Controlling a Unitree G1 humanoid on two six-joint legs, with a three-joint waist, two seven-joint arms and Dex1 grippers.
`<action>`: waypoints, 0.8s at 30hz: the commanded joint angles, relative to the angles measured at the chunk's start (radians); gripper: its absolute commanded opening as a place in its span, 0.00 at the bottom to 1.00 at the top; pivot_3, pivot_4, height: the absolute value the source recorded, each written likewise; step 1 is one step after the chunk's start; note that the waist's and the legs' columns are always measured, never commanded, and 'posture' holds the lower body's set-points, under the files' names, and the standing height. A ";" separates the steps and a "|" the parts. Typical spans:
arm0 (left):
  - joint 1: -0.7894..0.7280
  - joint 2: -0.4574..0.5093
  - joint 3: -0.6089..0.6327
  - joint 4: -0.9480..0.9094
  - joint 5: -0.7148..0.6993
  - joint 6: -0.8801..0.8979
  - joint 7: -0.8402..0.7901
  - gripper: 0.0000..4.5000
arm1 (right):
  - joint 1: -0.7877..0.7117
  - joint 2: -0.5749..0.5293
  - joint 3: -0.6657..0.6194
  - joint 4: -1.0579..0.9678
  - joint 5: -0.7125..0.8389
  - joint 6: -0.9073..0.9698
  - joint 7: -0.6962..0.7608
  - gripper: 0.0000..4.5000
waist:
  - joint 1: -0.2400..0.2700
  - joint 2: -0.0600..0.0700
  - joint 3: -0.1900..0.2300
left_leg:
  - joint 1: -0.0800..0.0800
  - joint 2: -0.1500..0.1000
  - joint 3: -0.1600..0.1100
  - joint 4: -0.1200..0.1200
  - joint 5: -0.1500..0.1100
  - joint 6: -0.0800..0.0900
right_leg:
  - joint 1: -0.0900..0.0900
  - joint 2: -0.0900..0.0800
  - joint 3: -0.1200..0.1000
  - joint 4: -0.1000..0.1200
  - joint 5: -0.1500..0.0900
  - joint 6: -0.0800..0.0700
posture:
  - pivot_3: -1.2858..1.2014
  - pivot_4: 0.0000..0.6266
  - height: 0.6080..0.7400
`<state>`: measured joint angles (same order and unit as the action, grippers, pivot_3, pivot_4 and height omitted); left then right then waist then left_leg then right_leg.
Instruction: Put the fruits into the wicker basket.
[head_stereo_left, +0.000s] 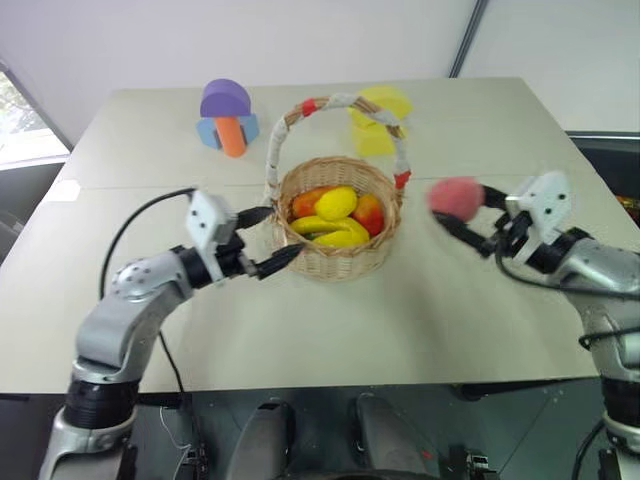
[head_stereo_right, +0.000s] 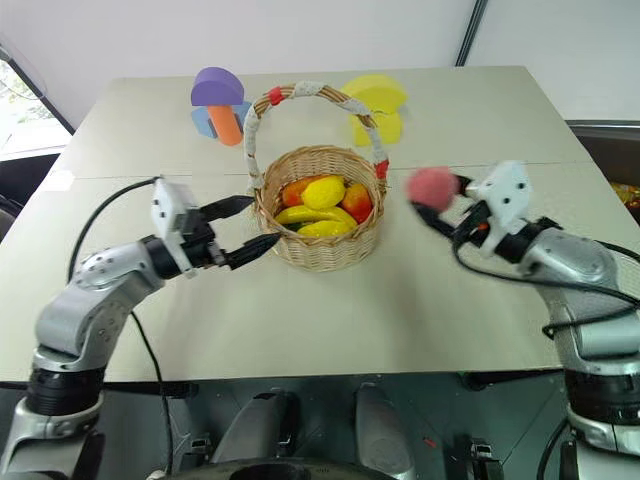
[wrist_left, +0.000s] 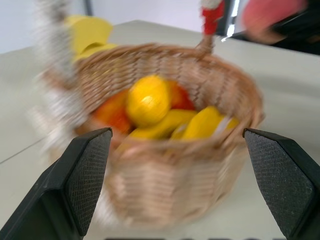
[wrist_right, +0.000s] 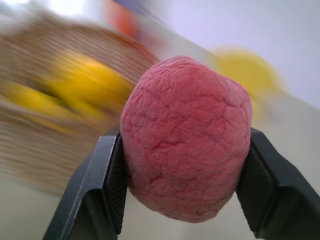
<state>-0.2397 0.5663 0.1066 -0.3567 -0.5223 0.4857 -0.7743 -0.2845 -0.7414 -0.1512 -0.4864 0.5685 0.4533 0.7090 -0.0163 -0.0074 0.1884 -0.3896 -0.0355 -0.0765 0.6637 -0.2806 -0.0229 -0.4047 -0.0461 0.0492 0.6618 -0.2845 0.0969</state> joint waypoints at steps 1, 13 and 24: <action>-0.005 0.011 0.030 -0.012 -0.012 -0.055 -0.031 1.00 | -0.093 0.070 0.117 -0.060 0.000 0.093 -0.076 0.52 | 0.003 -0.001 0.000 | 0.000 0.000 0.000 0.000 0.000 0.000 | 0.000 0.000 0.000 0.000 0.000 0.000 | 0.52 0.24 1.00; 0.017 0.002 0.021 -0.067 -0.013 -0.049 0.021 1.00 | -0.212 0.197 0.270 0.031 -0.221 0.108 -0.181 0.97 | 0.004 -0.001 0.000 | -0.005 -0.002 -0.002 -0.002 0.000 0.000 | -0.004 -0.002 -0.001 -0.003 0.000 0.000 | 0.52 0.24 1.00; 0.014 -0.010 -0.001 -0.068 -0.028 -0.049 0.016 1.00 | -0.010 0.126 -0.093 -0.088 0.127 0.198 -0.092 0.97 | -0.002 -0.001 0.000 | -0.002 -0.002 -0.002 -0.002 -0.001 0.001 | -0.001 -0.002 -0.002 -0.004 0.000 0.000 | 0.52 0.24 1.00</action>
<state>-0.2121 0.5593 0.1018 -0.3960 -0.5353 0.4486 -0.7566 -0.2799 -0.6160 -0.2056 -0.5698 0.6731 0.6519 0.6419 -0.0185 -0.0082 0.1882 -0.3914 -0.0368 -0.0782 0.6618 -0.2816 -0.0215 -0.4052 -0.0479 0.0477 0.6577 -0.2843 0.0968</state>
